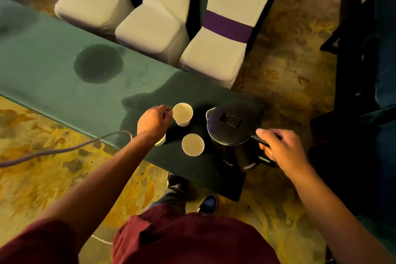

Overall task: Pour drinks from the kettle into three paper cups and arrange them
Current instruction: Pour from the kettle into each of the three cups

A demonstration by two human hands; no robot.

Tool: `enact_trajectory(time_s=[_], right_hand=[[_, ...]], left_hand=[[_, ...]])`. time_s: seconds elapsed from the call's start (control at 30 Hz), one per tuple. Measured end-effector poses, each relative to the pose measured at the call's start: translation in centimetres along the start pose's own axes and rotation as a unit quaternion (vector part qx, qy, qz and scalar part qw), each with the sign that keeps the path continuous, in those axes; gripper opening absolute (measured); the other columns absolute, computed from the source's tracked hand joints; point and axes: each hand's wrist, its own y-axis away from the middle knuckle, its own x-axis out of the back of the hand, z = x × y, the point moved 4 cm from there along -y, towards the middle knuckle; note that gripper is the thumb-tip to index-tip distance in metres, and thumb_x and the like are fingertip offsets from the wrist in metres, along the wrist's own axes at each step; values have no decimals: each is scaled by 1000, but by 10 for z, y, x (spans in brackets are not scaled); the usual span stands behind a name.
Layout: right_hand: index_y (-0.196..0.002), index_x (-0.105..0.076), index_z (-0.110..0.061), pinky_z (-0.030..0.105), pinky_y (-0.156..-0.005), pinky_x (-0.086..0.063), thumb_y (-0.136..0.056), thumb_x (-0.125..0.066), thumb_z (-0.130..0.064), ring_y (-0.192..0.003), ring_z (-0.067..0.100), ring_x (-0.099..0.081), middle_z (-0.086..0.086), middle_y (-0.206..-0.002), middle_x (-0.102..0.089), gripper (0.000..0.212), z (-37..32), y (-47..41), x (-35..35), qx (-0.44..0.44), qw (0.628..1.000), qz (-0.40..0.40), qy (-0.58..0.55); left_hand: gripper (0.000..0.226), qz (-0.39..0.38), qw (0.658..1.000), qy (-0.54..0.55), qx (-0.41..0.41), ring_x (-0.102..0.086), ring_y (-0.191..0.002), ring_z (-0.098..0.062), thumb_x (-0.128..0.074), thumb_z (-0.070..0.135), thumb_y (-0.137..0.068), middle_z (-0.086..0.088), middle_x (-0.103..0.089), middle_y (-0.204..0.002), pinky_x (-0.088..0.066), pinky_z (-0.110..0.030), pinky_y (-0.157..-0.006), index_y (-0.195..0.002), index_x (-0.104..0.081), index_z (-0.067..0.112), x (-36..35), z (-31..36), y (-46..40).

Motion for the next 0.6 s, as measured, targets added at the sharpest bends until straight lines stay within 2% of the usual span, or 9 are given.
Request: enact_trajectory(time_s=[0.07, 0.13, 0.27, 0.37, 0.47, 0.53, 0.6], right_hand=[[-67, -74, -23, 30, -53, -39, -73, -64, -62, -48, 9, -55, -5, -52, -62, 41, -10, -14, -9, 14, 1000, -1, 27], [-71, -76, -34, 29, -56, -44, -74, -62, -64, -51, 3, -62, -10, -55, -67, 34, -20, -25, -15, 26, 998, 2, 55], [-78, -76, -39, 30, -58, -49, -73, -60, -68, -59, 3, -68, -12, -61, -72, 34, -32, -46, -28, 17, 996, 0, 91], [-73, -74, -39, 26, -53, -43, -77, -58, -65, -52, 0, -65, -15, -55, -69, 31, -39, -55, -37, 36, 991, -4, 131], [-70, -72, -40, 24, -50, -38, -78, -56, -64, -49, -1, -62, -17, -55, -68, 30, -45, -60, -44, 43, 986, -19, 161], [-66, -72, -29, 19, -49, -37, -78, -55, -64, -51, -1, -62, -17, -56, -68, 40, -48, -63, -45, 47, 982, -22, 180], [-60, -70, -21, 17, -46, -36, -77, -54, -64, -53, 1, -63, -14, -56, -68, 49, -53, -65, -49, 65, 976, -26, 208]], left_hand=[[37, -20, 1000, -16, -4, -66, -107, -32, -53, 37, -99, -10, -71, -118, -54, -40, -86, -129, -65, 20, -5, -4, -17], [42, -35, 999, -30, -16, -65, -110, -30, -53, 40, -99, -9, -72, -119, -56, -43, -90, -136, -59, 20, -12, -6, -28], [42, -76, 995, -38, -44, -67, -105, -28, -52, 38, -99, -7, -74, -111, -57, -43, -87, -136, -60, 21, -25, -6, -40], [34, -89, 994, -38, -45, -69, -91, -27, -50, 36, -98, -6, -74, -98, -58, -38, -73, -124, -69, 24, -29, -10, -46], [31, -90, 995, -27, -42, -66, -69, -24, -46, 33, -97, -3, -69, -75, -47, -28, -54, -97, -75, 22, -31, -16, -49], [32, -92, 995, -21, -35, -64, -63, -25, -46, 33, -95, -2, -66, -69, -38, -26, -50, -86, -74, 20, -31, -19, -51], [32, -97, 995, -4, -18, -63, -61, -24, -48, 34, -95, -3, -68, -69, -35, -26, -48, -87, -75, 19, -31, -24, -53]])
